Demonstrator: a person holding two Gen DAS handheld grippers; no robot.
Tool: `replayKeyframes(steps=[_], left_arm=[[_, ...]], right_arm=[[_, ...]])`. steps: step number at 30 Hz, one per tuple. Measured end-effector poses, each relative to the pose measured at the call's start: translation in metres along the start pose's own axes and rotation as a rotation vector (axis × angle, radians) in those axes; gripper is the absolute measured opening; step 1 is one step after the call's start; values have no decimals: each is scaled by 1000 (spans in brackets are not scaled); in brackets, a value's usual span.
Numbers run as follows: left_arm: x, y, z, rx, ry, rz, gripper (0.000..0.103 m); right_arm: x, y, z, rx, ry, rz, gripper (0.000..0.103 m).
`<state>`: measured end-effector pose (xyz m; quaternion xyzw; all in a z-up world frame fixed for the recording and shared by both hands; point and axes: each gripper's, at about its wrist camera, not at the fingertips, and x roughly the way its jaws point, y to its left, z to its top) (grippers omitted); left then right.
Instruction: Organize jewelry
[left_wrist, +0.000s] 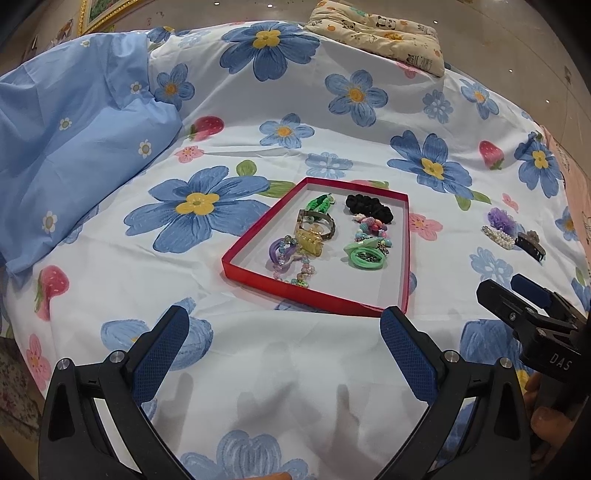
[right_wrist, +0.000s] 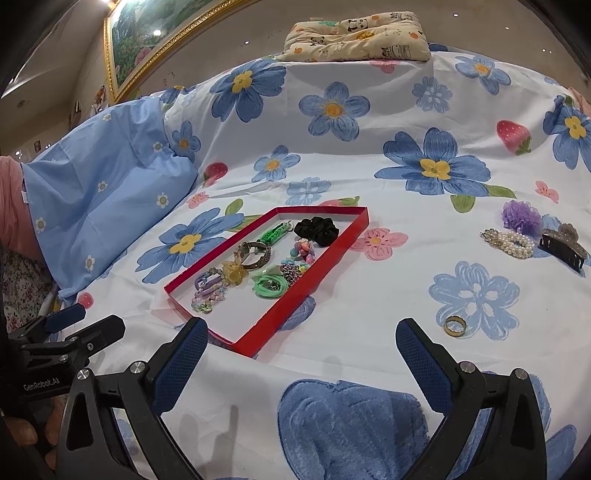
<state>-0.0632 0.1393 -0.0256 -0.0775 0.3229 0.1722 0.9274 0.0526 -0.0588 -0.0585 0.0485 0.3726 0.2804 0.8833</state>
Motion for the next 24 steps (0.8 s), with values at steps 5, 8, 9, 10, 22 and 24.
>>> replayKeyframes(steps=[5,8,9,10,22,24], left_arm=[[0,-1,0,6,-1,4,103],[0,-1,0,5,-1,3,103],[0,-1,0,5,0,5,103],[0,-1,0,5,0,4,103],[0,-1,-1,7,1,4,103],[0,-1,-1,7,1,5,103]], right_arm=[[0,1,0,-1,0,2,103],[-1,2,0,-4,-1,2,103],[-1,2,0,-5,-2,2,103],[-1,2,0,-4,-1,3,103],[-1,2,1,-5,-1,7,103],[-2,2,1,-6,0,7,103]])
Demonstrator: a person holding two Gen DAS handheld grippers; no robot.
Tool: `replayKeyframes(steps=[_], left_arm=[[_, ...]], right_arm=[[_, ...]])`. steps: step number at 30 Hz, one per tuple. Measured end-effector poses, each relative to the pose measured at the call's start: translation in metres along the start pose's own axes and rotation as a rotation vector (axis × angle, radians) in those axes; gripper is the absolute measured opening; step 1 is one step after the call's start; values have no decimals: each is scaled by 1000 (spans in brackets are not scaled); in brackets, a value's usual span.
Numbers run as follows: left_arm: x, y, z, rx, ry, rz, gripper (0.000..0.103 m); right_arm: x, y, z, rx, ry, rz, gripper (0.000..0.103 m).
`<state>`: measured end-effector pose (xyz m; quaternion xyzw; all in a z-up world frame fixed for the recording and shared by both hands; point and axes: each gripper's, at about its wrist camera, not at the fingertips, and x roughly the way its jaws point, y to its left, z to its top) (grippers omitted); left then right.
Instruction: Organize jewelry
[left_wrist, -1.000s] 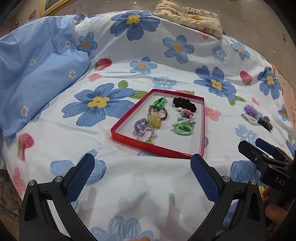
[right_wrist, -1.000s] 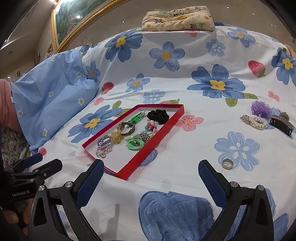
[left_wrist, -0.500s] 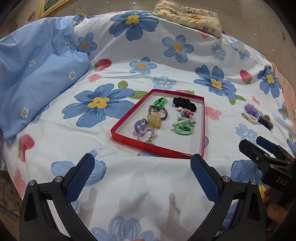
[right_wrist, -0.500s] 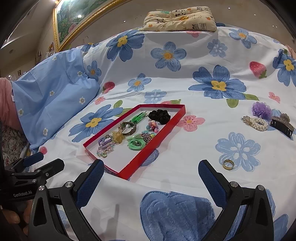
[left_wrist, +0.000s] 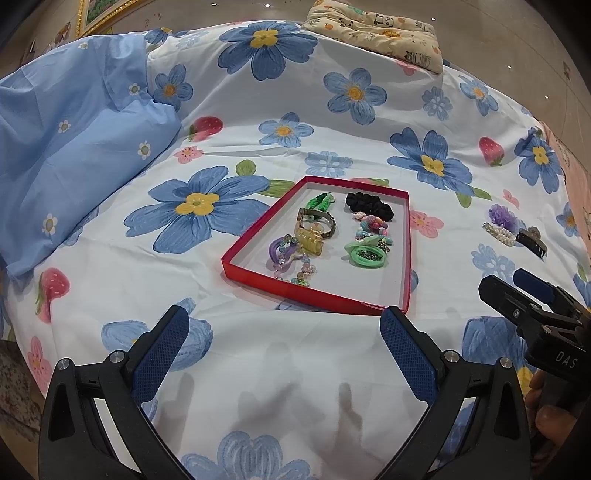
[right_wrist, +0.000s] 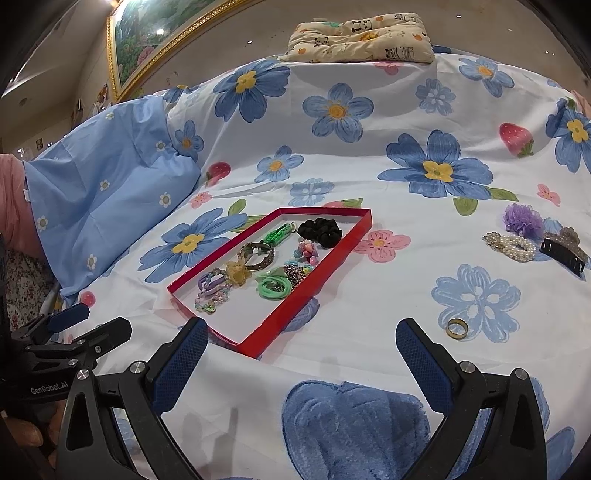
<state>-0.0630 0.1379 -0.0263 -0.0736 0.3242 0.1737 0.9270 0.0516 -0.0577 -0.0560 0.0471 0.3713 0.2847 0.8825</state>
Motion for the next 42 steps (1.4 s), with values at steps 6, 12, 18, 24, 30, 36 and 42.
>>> replayKeyframes(steps=[6,12,18,24,30,36,42], left_arm=[[0,1,0,-2,0,-1,103],[1,2,0,0,0,3,103],[3,4,0,1,3,4,103],[3,5,0,0,4,2,103],[3,4,2,1,4,3,103],[4,4,1,1,5,2,103],[4,4,3,2,6,0,103]], right_arm=[[0,1,0,-1,2,1,103],[0,1,0,-2,3,3,103],[0,1,1,-2,3,2,103],[0,2,1,-3,4,3,103],[0,2,2,-3,3,3,103],[0,2,2,-4,4,2,103],[0,2,2,-4,3,2,103]])
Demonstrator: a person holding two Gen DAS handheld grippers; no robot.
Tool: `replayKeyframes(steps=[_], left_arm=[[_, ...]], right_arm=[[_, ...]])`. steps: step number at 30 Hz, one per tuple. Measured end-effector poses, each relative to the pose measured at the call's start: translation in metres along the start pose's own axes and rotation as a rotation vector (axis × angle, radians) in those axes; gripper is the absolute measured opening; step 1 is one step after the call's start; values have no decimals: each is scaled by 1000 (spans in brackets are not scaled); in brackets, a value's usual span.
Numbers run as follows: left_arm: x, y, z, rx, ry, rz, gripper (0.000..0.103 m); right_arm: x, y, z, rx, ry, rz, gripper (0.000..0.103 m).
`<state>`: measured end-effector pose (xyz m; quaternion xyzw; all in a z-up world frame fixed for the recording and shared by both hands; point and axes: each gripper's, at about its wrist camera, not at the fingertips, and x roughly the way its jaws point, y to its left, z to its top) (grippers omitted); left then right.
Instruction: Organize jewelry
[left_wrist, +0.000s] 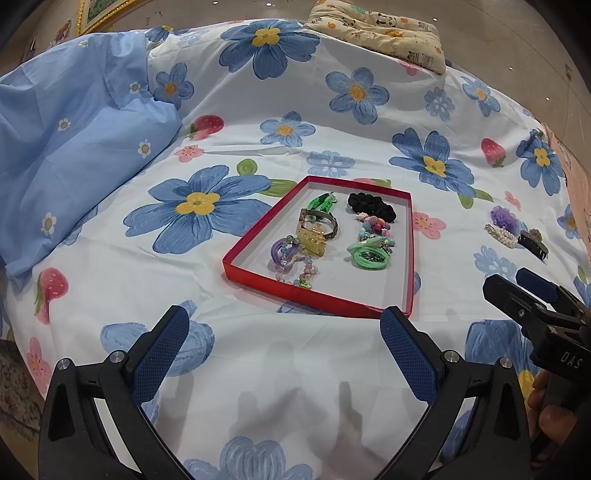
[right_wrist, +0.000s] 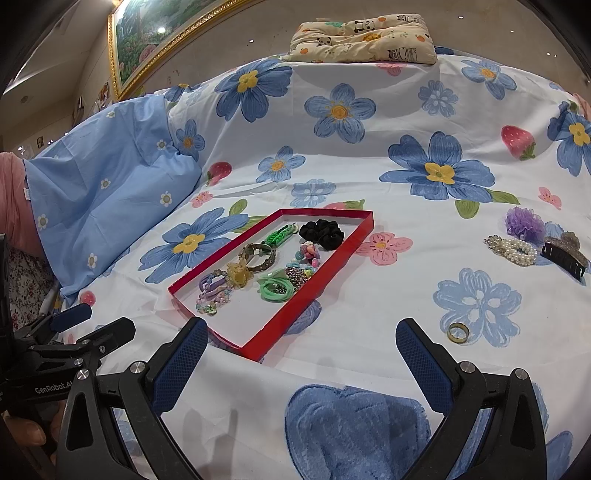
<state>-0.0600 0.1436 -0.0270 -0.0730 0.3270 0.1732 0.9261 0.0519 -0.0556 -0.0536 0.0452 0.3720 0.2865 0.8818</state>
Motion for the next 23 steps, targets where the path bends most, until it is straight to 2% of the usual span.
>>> replayKeyframes(steps=[23], left_arm=[[13,-2,6,-24,22,-14,103]], right_arm=[[8,-4,7,0,21,-10,103]])
